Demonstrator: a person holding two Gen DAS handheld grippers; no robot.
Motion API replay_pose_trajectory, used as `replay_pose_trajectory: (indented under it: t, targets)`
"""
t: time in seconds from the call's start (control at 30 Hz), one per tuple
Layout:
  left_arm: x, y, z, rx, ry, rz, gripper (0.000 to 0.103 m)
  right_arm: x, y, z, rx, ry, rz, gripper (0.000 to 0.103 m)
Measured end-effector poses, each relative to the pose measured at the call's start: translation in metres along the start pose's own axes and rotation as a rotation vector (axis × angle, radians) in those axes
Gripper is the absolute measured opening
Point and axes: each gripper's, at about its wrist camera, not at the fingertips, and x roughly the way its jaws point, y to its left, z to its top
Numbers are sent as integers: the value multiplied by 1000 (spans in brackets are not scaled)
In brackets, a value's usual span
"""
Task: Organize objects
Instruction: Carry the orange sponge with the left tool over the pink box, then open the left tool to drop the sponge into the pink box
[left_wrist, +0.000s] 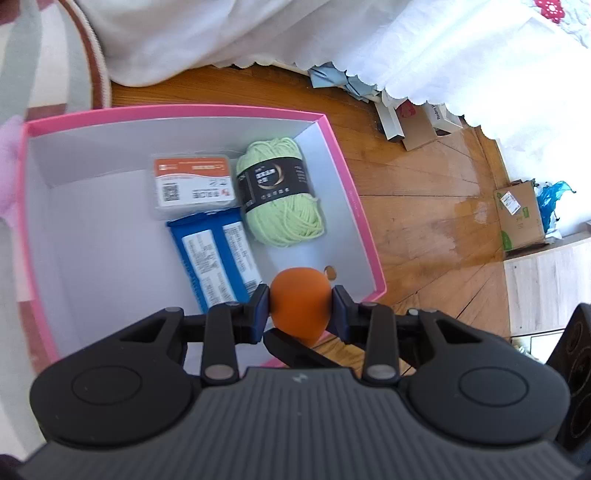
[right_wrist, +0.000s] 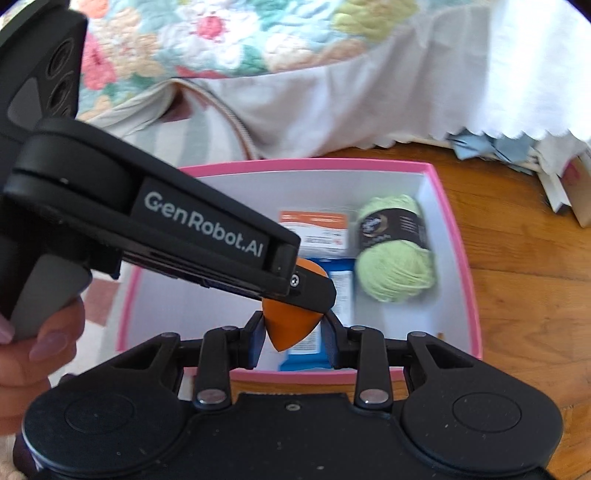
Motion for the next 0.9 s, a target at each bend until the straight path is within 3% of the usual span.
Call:
replay_pose_trajectory:
  t: [0.23, 0.4, 0.67, 0.9]
  targets:
    - [28, 6, 4, -44, 15, -2, 35, 22, -18, 2, 50, 38, -26, 37]
    - [26, -1, 2, 35, -26, 62, 41, 32, -22, 1, 39, 48, -74, 37]
    - [3, 3, -1, 93, -69, 138, 41, 38, -30, 0, 61, 62, -100, 39]
    - [-40, 1, -14, 163, -54, 229, 47, 2, -18, -2, 42, -7, -69, 48]
